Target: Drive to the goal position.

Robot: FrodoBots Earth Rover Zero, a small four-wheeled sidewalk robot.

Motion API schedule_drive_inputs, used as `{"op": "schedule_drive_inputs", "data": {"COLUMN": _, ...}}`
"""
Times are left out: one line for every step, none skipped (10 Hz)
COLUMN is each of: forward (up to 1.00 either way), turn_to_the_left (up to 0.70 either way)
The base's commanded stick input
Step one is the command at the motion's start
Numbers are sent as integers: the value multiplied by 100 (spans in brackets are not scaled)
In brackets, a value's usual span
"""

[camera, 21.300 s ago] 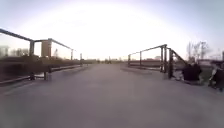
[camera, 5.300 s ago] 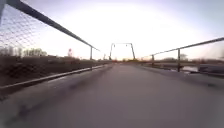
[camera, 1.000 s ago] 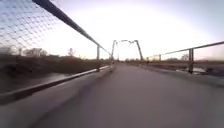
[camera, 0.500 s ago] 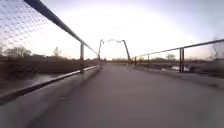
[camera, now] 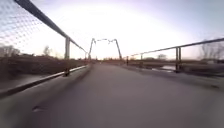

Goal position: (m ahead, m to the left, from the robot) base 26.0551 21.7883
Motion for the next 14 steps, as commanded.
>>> {"op": "schedule_drive_inputs", "data": {"forward": 100, "turn_to_the_left": 1}}
{"op": "schedule_drive_inputs", "data": {"forward": 100, "turn_to_the_left": 1}}
{"op": "schedule_drive_inputs", "data": {"forward": 100, "turn_to_the_left": 1}}
{"op": "schedule_drive_inputs", "data": {"forward": 100, "turn_to_the_left": 1}}
{"op": "schedule_drive_inputs", "data": {"forward": 100, "turn_to_the_left": 1}}
{"op": "schedule_drive_inputs", "data": {"forward": 100, "turn_to_the_left": 1}}
{"op": "schedule_drive_inputs", "data": {"forward": 100, "turn_to_the_left": 1}}
{"op": "schedule_drive_inputs", "data": {"forward": 100, "turn_to_the_left": 1}}
{"op": "schedule_drive_inputs", "data": {"forward": 100, "turn_to_the_left": 1}}
{"op": "schedule_drive_inputs", "data": {"forward": 100, "turn_to_the_left": 1}}
{"op": "schedule_drive_inputs", "data": {"forward": 100, "turn_to_the_left": 1}}
{"op": "schedule_drive_inputs", "data": {"forward": 100, "turn_to_the_left": 1}}
{"op": "schedule_drive_inputs", "data": {"forward": 100, "turn_to_the_left": 1}}
{"op": "schedule_drive_inputs", "data": {"forward": 100, "turn_to_the_left": 1}}
